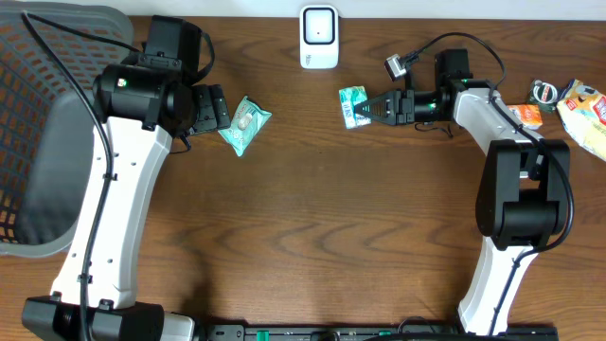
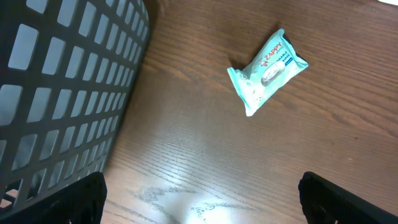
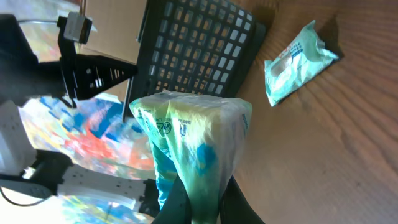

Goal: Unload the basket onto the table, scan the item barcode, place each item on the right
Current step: 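Hold the green pack raised mid-table in the right gripper, then carry the green pack up and hold it against the scanner window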

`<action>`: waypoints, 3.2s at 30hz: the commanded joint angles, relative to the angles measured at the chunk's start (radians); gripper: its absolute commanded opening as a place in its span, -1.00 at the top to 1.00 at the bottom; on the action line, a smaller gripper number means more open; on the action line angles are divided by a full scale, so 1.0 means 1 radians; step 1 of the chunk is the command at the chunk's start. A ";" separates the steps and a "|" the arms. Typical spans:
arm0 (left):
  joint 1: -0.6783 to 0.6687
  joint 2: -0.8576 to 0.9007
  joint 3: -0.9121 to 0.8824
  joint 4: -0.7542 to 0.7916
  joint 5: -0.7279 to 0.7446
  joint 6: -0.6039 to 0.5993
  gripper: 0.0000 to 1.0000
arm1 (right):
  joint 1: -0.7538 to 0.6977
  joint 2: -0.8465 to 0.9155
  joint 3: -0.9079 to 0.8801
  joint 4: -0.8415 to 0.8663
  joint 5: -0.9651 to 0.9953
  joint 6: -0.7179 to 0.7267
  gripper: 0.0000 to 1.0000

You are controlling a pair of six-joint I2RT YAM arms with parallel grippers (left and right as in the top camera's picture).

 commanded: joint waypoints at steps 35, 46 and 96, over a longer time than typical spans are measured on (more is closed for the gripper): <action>0.002 -0.002 -0.003 -0.002 -0.012 -0.009 -0.96 | 0.093 -0.027 -0.003 0.030 -0.031 -0.160 0.98; 0.002 -0.002 -0.003 -0.002 -0.012 -0.009 -0.96 | 0.093 -0.027 -0.003 0.029 -0.031 -0.160 0.98; 0.002 -0.002 -0.003 -0.002 -0.012 -0.009 -0.96 | 0.378 -0.018 0.300 0.558 1.648 -0.162 0.98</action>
